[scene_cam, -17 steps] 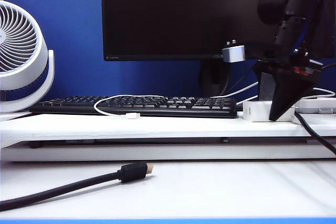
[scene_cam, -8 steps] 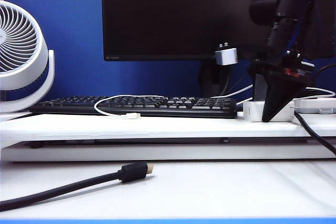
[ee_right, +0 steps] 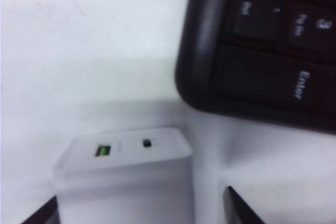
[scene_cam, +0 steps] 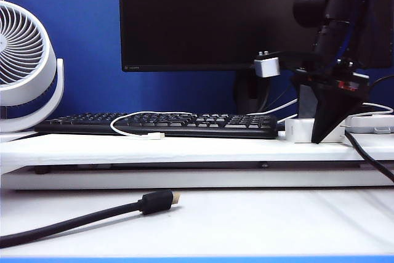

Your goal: Pick up the Type-C charging cable and the charging base, insert one end of the Type-C charger into the corresponding slot on the base, and finally place the plugged-in charger back on the table.

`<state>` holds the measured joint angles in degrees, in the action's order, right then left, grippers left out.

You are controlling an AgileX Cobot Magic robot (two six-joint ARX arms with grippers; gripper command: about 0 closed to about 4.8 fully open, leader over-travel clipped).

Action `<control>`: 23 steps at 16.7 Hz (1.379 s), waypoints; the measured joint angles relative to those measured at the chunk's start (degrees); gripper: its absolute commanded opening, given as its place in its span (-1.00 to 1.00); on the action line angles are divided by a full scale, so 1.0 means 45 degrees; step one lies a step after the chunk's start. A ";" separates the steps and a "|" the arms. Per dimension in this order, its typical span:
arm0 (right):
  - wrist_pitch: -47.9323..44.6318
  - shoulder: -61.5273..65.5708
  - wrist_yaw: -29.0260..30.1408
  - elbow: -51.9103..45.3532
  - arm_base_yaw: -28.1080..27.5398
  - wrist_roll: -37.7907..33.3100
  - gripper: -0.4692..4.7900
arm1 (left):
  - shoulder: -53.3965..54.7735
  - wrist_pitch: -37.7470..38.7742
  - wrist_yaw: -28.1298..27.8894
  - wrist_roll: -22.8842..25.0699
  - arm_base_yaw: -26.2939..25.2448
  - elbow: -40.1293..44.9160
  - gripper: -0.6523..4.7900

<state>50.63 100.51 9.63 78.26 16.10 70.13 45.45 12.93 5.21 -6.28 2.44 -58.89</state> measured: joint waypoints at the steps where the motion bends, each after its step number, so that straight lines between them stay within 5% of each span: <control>1: -0.0044 -0.0005 -0.0058 0.0010 0.0005 0.0000 0.59 | 0.0000 0.0000 0.0000 0.0000 0.0000 0.0000 -0.77; 4: 0.0083 -0.0005 -0.0151 0.0000 0.0019 -0.0005 0.39 | 0.0000 -0.0005 0.0000 0.0000 0.0000 0.0000 -0.77; 6: 0.0301 0.0000 -0.0248 0.0000 0.0019 0.0005 -0.55 | 0.0000 0.0000 0.0000 0.0000 0.0000 0.0000 -0.77; 9: 0.0267 -0.0102 -0.0262 -0.0010 0.0024 0.0000 -0.79 | 0.0000 -0.0005 0.0000 0.0000 0.0000 0.0000 -0.78; 11: 0.0306 -0.0437 0.0049 -0.0058 0.0039 -0.0112 -0.81 | 0.0010 -0.0005 0.0141 0.0000 0.0000 0.0000 -0.78; 16: 0.0078 -0.2817 0.2429 0.0850 0.0068 -0.5183 -0.82 | 0.1865 -0.0155 0.4119 0.0005 0.0000 -0.0044 -0.78; 18: 0.0058 -0.3521 0.3599 0.0894 0.0068 -0.6067 -0.82 | 0.2982 -0.0262 0.4974 0.0010 0.0117 -0.0044 -0.78; 20: 0.0087 -0.4007 0.4512 0.0894 0.0068 -0.6319 -0.82 | 0.4177 -0.0311 0.5081 0.0486 0.1005 -0.0044 -0.78; 23: -0.0471 -0.4974 0.6251 0.0894 0.0078 -0.7980 -0.82 | 0.6708 -0.0831 0.4915 0.2467 0.3823 -0.0510 -0.78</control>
<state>48.51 78.13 37.76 82.28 16.45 34.22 75.64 9.19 27.33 4.82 19.64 -61.19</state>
